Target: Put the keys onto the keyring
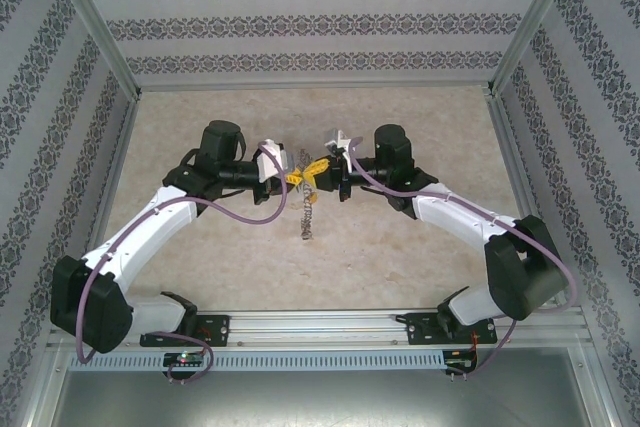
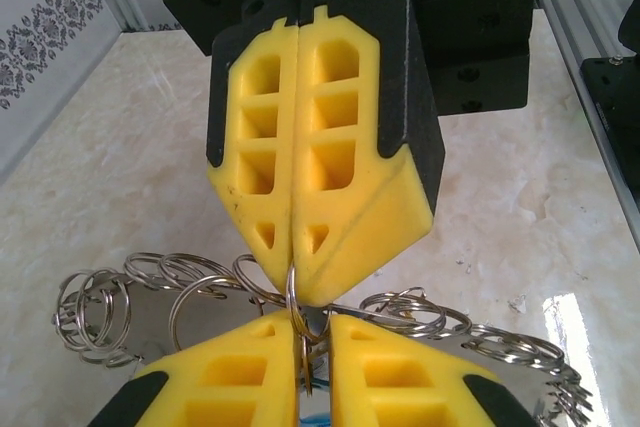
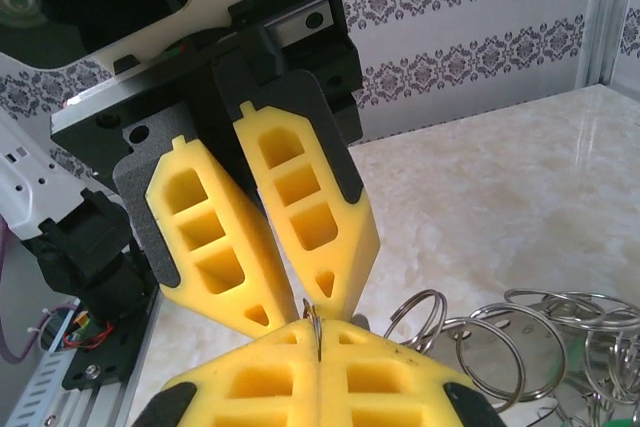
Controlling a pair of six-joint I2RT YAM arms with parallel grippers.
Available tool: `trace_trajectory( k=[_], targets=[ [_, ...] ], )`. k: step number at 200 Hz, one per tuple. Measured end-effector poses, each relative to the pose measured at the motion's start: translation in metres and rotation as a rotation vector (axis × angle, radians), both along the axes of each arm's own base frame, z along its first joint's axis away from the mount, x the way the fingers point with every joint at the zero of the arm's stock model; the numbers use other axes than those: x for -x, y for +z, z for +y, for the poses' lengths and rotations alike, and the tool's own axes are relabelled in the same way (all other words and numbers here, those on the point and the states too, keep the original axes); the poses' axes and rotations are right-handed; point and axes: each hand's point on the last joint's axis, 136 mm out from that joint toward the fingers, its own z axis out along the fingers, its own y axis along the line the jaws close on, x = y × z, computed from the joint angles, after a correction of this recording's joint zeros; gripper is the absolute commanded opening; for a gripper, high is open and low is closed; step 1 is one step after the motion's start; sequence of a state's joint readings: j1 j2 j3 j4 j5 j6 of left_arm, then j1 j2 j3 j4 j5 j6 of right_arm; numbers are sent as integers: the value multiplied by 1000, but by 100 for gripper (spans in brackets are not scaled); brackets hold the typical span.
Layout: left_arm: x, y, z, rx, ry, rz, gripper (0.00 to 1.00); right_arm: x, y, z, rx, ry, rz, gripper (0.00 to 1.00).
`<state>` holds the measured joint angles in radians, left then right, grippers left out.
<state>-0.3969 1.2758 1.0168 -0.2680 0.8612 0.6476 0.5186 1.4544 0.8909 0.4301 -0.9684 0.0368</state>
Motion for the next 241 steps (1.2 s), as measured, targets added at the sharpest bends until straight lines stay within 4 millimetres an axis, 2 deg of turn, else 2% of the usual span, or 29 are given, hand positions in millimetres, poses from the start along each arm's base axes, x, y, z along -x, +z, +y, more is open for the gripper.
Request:
trace_trajectory(
  k=[9,21,89,115,152,166,193,241],
  targets=[
    [0,0,0,0,0,-1,17,0,1,0,-5,0,-2,0],
    [1,-1,0,0,0,2,25,-1,4,0,-13,-2,-7,0],
    [13,-18,1,-2,-23,65,27,-15,25,-2,-62,-80,-97,0],
    [15,-18,0,23,-20,86,28,-16,32,0,-83,-98,-117,0],
    [14,-6,3,84,19,75,30,-14,32,3,-98,-110,-121,0],
    [12,1,12,111,54,62,37,-15,29,3,-97,-115,-116,0],
    [9,20,26,163,112,35,37,-15,29,2,-97,-116,-111,0],
    [6,38,25,236,138,44,37,-11,30,5,-103,-103,-120,0]
  ],
)
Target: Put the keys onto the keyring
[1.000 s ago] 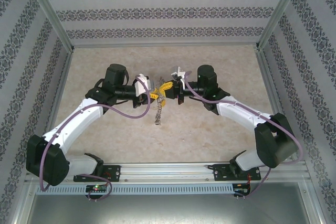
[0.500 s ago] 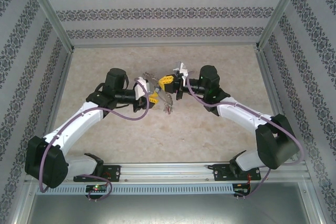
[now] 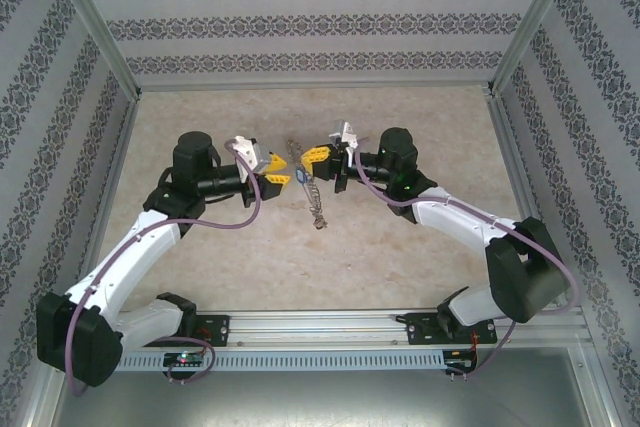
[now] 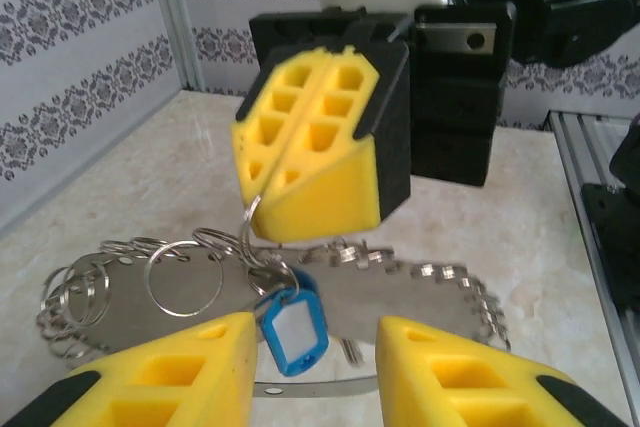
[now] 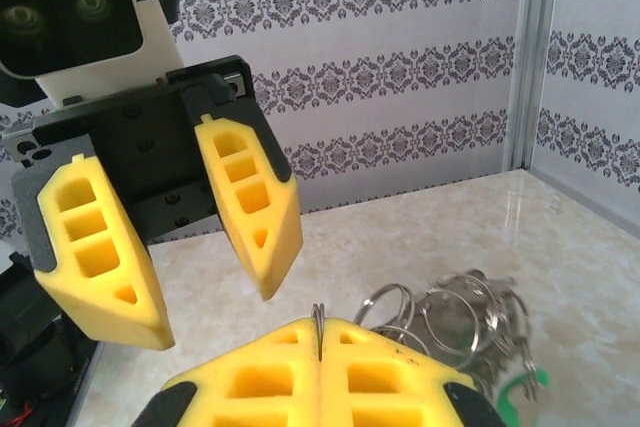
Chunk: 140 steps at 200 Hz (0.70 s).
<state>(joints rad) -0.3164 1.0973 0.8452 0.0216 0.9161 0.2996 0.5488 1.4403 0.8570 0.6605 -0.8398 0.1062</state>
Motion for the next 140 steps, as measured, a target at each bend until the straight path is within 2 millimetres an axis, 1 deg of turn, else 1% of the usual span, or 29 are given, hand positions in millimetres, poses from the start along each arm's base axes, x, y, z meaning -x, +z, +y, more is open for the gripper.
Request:
trace_trajectory(
  k=[30,37,52,76,85,92,140],
  targets=[
    [-4,1,-1,25,9,22,34,8,1,7,-1,27,-5,0],
    [-5,0,-2,27,10,31,30,11,1,9,-1,34,-6,0],
    [-6,-3,-3,34,7,58,16,15,1,12,0,47,-8,0],
    [-6,-6,-5,39,-12,80,4,18,0,15,0,56,-9,0],
    [-5,-6,-5,42,-18,86,3,18,0,15,1,58,-8,0],
    [-5,-7,-5,42,-21,90,0,18,-1,16,2,60,-6,0],
    [-3,-10,-5,35,-38,95,0,20,-4,17,7,74,-5,0]
  ],
)
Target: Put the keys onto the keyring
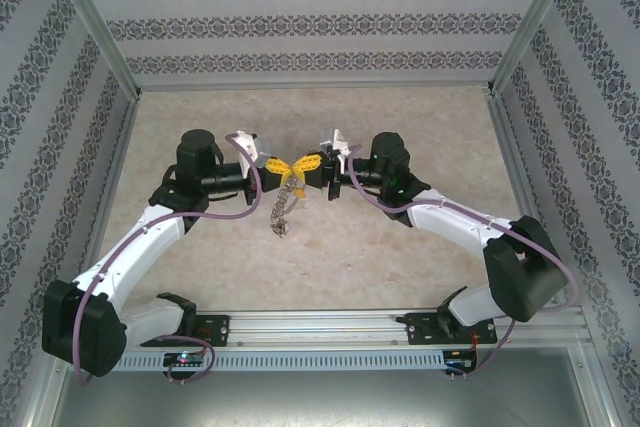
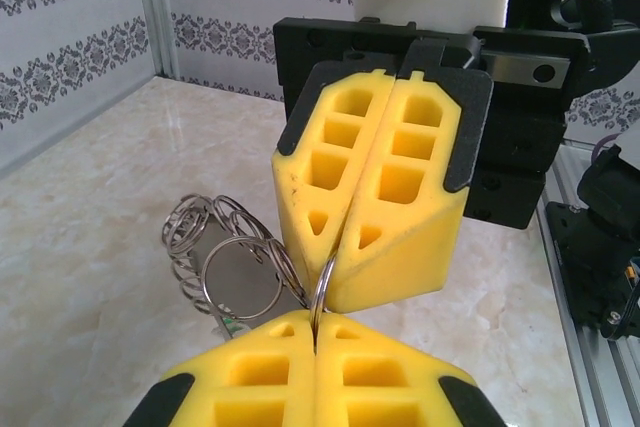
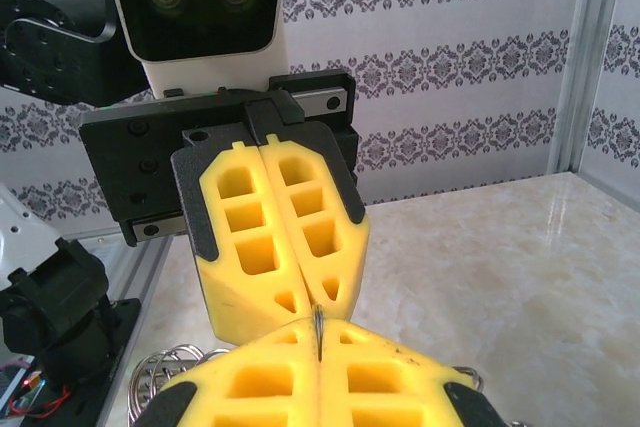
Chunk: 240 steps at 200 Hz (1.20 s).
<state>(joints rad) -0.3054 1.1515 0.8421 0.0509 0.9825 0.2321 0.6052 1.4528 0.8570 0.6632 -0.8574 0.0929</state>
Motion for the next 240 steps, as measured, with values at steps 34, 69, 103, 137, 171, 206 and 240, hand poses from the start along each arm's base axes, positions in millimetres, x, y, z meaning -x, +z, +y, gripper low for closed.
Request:
trace_trajectory(
  k=[34,69,103,137,171,206,240],
  targets=[
    [4,-6,0,-27,-20,-12,0,5,-7,0,24,30,-19,0],
    [10,-16,2,-73,-40,-4,0,11,-18,1,85,77,-39,18],
    [14,-17,4,-128,-57,-23,0,17,-25,-2,159,134,-47,34],
    [15,-16,5,-179,-85,-30,0,19,-24,-10,221,176,-52,40],
    [20,-33,4,-228,-119,14,0,23,-22,-15,291,207,-77,44],
    [21,-43,-1,-272,-156,37,0,23,-27,-16,347,236,-87,44],
    [21,-39,-2,-279,-164,29,0,27,-43,-11,427,275,-92,40]
  ],
)
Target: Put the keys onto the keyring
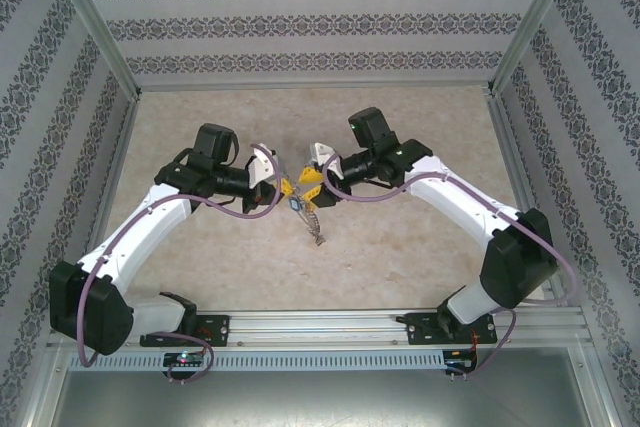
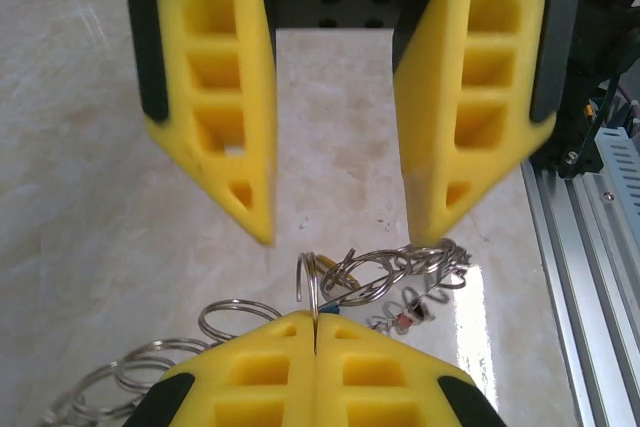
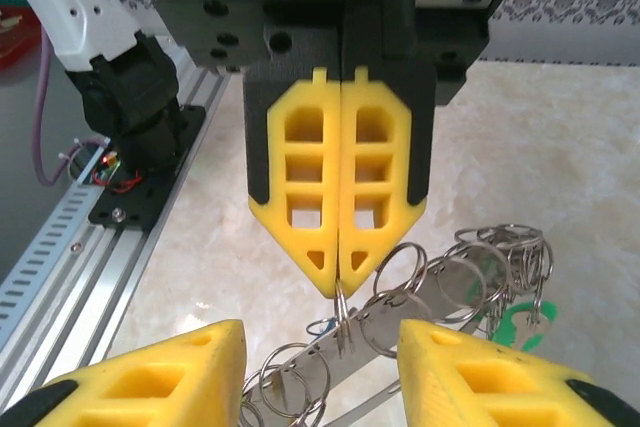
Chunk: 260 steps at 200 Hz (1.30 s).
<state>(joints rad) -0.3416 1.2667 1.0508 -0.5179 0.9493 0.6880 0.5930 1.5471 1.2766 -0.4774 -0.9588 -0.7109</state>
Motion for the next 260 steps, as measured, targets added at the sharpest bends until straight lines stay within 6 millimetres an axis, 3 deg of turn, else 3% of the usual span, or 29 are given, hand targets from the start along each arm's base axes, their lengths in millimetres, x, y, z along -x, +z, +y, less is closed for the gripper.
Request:
trace_trajectory(
  k=[33,112,143,188,207,251,260],
  targets=[
    [3,0,-1,3,-15,4,0,5,-16,2,54,24,-7,38],
    [10,-6,-5,23,-65,53,0,8,-18,2,61,37,-23,33],
    [11,-6,-5,24,-70,56,0,8,-18,2,61,39,-27,19],
    [14,-4,-7,38,-86,64,0,6,-18,6,60,43,-32,13],
    [14,-5,-7,38,-87,68,0,6,-17,8,56,41,-30,0],
    [12,-6,-6,36,-69,91,0,4,-21,9,54,24,-7,0],
    [10,-7,-5,36,-55,101,7,2,-22,10,44,17,-7,0]
  ],
)
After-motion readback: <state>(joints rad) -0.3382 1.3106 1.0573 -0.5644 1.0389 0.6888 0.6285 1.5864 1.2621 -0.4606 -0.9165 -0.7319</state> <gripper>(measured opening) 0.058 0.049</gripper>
